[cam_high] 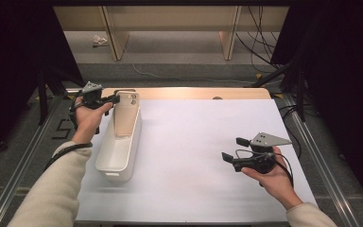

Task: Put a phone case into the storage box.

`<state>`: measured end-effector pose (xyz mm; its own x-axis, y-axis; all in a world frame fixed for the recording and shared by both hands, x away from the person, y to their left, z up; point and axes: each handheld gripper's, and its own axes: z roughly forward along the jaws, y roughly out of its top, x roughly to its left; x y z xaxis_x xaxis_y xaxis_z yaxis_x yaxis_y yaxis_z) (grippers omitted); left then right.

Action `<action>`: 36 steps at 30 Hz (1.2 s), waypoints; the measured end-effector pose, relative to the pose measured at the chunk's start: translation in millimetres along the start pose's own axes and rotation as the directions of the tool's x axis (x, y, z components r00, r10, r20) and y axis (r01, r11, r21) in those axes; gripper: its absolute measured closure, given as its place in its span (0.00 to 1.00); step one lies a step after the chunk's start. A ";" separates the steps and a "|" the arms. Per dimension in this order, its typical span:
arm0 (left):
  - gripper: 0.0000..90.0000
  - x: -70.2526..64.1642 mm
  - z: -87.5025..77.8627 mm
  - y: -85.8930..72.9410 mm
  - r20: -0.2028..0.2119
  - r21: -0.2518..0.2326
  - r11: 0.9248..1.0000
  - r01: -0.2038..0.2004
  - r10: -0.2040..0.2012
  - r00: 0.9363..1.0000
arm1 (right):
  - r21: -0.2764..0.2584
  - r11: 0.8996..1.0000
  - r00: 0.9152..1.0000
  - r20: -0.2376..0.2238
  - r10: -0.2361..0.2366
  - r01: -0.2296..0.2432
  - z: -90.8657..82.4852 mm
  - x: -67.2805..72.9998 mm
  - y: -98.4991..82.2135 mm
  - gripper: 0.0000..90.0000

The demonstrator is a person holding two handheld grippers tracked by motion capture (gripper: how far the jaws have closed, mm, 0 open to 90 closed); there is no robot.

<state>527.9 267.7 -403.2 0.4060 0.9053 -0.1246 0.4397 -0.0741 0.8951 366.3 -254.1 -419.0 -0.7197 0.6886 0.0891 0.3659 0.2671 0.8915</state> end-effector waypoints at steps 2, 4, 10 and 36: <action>0.88 0.0 -0.7 1.0 -0.013 0.009 1.000 -0.018 0.018 1.000 | 0.000 1.000 1.000 -0.001 0.000 0.000 0.1 -0.1 0.0 0.20; 0.86 -0.1 -2.3 2.9 -0.033 0.013 0.999 -0.036 0.036 0.999 | -0.001 1.000 1.000 -0.001 0.001 -0.001 0.5 -0.2 -0.3 0.20; 0.82 -3.3 -7.3 7.9 -0.078 0.021 0.996 -0.083 0.085 0.993 | 0.001 1.000 1.000 -0.001 0.000 0.000 0.4 0.0 -0.1 0.20; 0.16 -42.5 -66.0 4.2 0.039 -0.001 0.998 -0.060 0.060 0.997 | 0.002 1.000 1.000 0.008 -0.004 0.004 0.0 -0.1 0.4 0.19</action>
<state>459.7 256.5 -365.9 0.4628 0.8822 -0.0875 0.4137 -0.1275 0.9015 366.6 -254.1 -418.6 -0.7161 0.6932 0.0821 0.3646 0.2713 0.8908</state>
